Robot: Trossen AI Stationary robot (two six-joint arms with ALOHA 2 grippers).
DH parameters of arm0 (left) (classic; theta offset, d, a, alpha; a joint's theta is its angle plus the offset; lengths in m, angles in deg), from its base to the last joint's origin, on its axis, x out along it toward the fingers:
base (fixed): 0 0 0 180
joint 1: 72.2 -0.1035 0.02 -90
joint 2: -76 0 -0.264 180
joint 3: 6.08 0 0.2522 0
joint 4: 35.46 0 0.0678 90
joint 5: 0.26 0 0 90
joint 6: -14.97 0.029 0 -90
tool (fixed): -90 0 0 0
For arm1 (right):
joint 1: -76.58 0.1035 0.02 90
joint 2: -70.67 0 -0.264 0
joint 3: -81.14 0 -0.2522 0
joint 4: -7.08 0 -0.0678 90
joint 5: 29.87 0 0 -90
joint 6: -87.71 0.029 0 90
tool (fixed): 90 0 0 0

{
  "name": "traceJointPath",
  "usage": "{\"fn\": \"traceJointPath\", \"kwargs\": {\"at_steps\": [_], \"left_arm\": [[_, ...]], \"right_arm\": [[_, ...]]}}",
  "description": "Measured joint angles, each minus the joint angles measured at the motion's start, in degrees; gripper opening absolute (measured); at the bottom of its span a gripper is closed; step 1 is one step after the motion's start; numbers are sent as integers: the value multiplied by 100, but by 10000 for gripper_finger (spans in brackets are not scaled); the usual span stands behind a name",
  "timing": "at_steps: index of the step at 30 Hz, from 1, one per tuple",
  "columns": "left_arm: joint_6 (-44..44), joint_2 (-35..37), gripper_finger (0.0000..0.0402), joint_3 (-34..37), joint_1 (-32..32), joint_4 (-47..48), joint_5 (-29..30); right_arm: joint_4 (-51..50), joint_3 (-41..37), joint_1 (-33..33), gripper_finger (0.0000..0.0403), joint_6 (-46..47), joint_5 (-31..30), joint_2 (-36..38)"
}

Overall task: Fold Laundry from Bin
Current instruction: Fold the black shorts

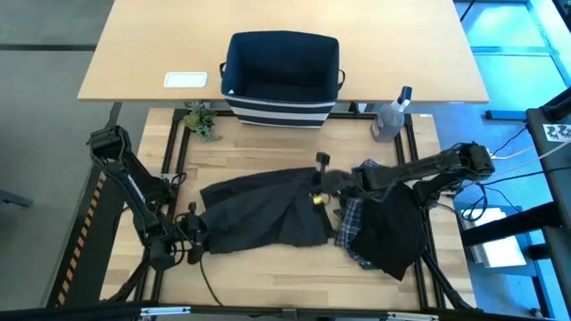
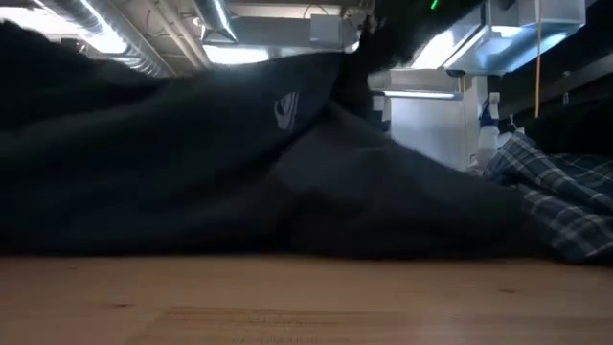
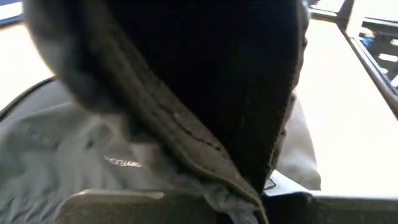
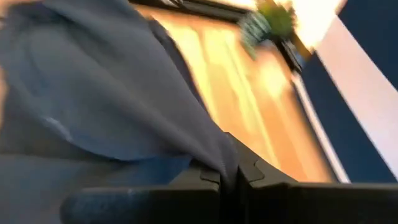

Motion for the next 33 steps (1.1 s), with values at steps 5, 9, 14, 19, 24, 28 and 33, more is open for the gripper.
{"fn": "traceJointPath", "kwargs": {"at_steps": [5,9,14,19,24,28,33], "left_arm": [[-577,0,5,332,-118,14,2],[-884,0,6,470,-288,33,-202],[-857,0,19,473,-472,106,-261],[-885,-2,24,475,-578,219,-369],[-855,49,47,475,-694,226,-691],[-835,271,87,475,-774,324,-895],[-721,858,137,474,-824,687,-942]], "right_arm": [[-14,-2,-775,0,-10,150,-342],[22,0,-1363,0,-10,532,-830],[587,0,-1938,0,-10,1060,-1594],[1131,0,-2234,0,-8,1495,-2239],[1119,2,-2338,0,-8,1551,-2346],[1113,2,-2342,0,-31,1550,-2338],[1040,2,-2339,0,-95,1548,-2335]]}}
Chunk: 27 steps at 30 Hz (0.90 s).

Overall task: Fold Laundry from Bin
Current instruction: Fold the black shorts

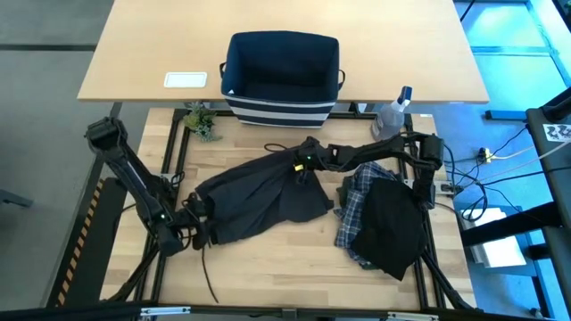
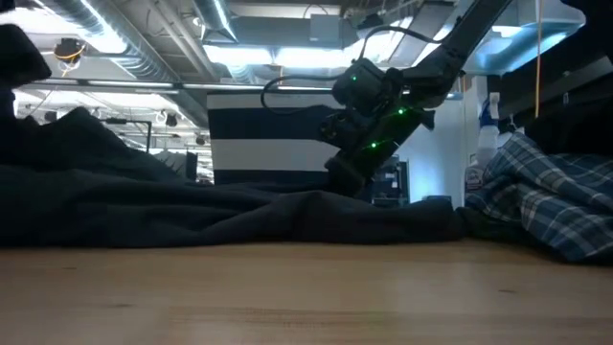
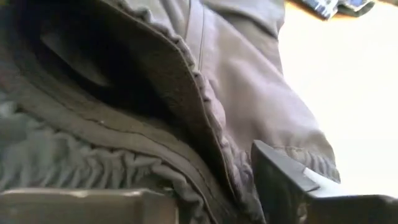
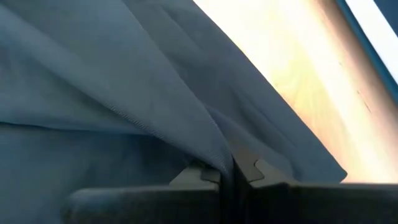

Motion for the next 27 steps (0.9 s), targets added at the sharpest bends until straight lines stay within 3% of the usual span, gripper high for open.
{"fn": "traceJointPath", "kwargs": {"at_steps": [5,17,27], "left_arm": [[669,807,165,-1,-110,312,178],[2744,2388,167,-1,-749,474,1057],[3015,2781,166,-1,-1456,540,1589]], "right_arm": [[-84,0,1,0,-4,0,2],[-93,0,3,0,-42,60,4],[-86,0,6,0,-42,-48,7]]}}
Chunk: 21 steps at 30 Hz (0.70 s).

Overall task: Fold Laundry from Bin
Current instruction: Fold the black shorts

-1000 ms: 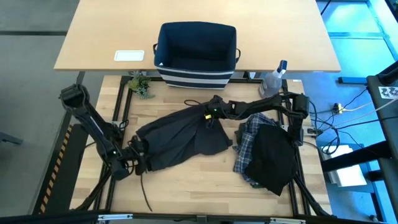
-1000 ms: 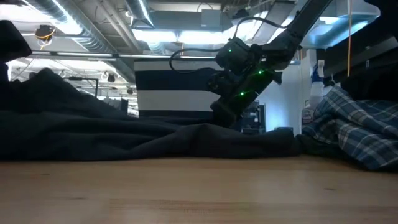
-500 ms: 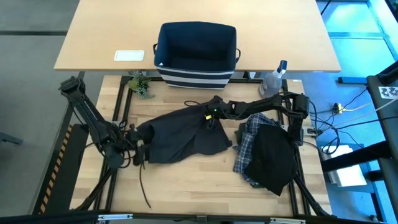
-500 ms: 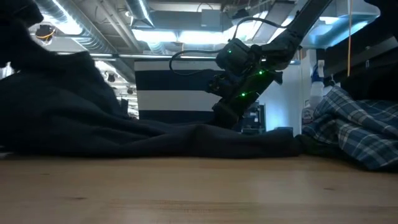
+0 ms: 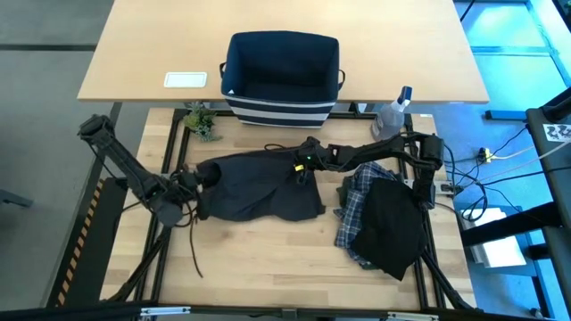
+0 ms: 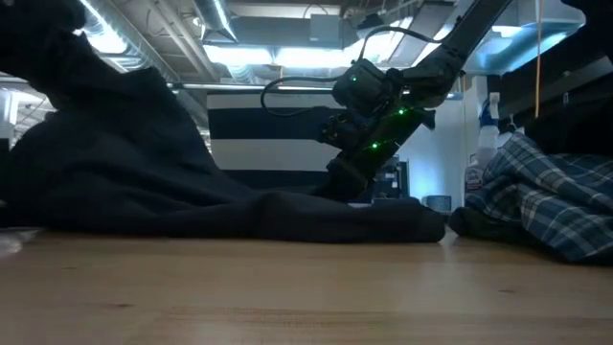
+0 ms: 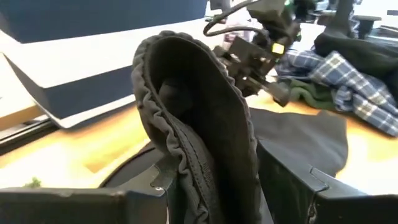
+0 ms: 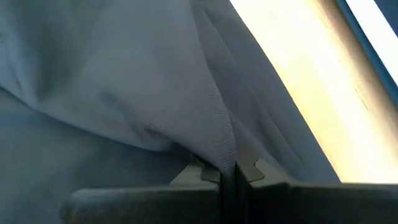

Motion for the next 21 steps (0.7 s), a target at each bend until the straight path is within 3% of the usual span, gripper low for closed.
{"fn": "traceJointPath", "kwargs": {"at_steps": [7,11,18,21], "left_arm": [[40,0,166,0,-507,7,-810],[301,2,166,0,-667,13,-920],[288,158,167,-2,-983,39,342],[327,195,166,-2,-1161,44,502]], "right_arm": [[-51,0,0,0,-2,0,3],[-153,0,0,0,-2,-2,4],[-298,0,0,0,-2,-11,4],[-301,0,1,0,-1,-138,4]]}}
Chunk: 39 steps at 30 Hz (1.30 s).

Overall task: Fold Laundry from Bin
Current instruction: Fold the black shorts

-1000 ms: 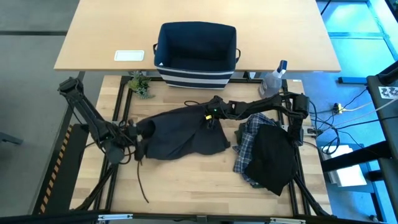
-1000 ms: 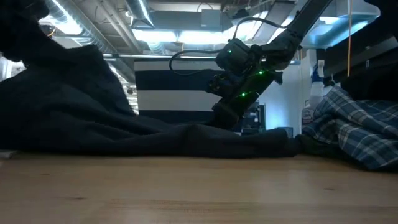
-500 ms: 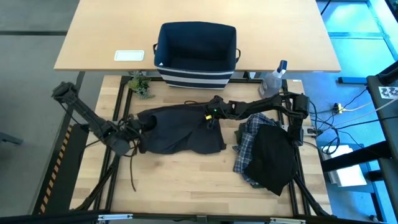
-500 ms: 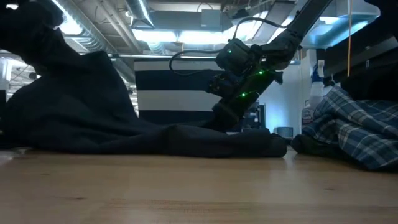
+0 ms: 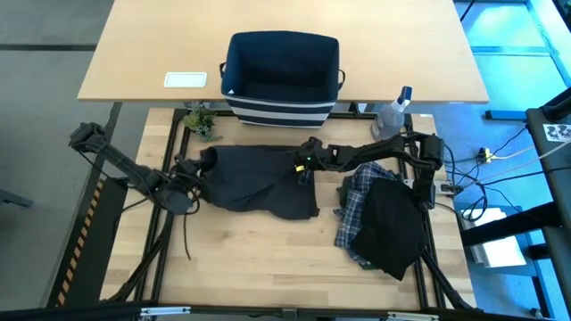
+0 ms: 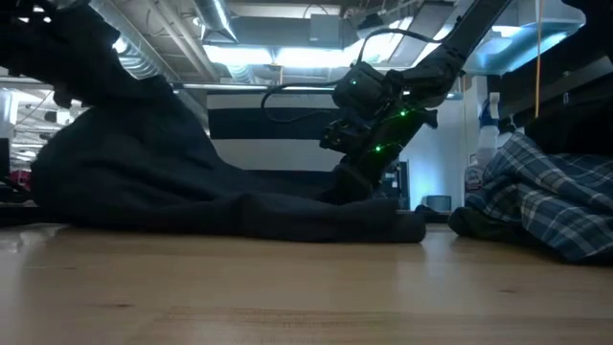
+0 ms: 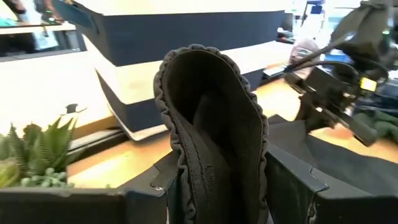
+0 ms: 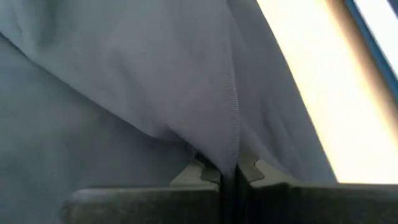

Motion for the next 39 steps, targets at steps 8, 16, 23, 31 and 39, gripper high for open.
{"fn": "traceJointPath", "kwargs": {"at_steps": [8,16,23,31,39], "left_arm": [[2,-2,166,0,-291,149,-554],[8,-2,166,-2,-322,497,-807],[7,-2,166,-2,-322,675,-592],[9,-179,166,-2,-319,548,-1542],[924,-833,166,-4,-321,-636,-2136]], "right_arm": [[-684,2,1,0,325,-613,0],[-1705,33,6,0,668,-1164,45],[-2374,-5,6,0,799,-1281,312],[-2239,-13,-1,17,738,-1794,955],[-2179,-7,-1,93,276,-1859,1389]]}}
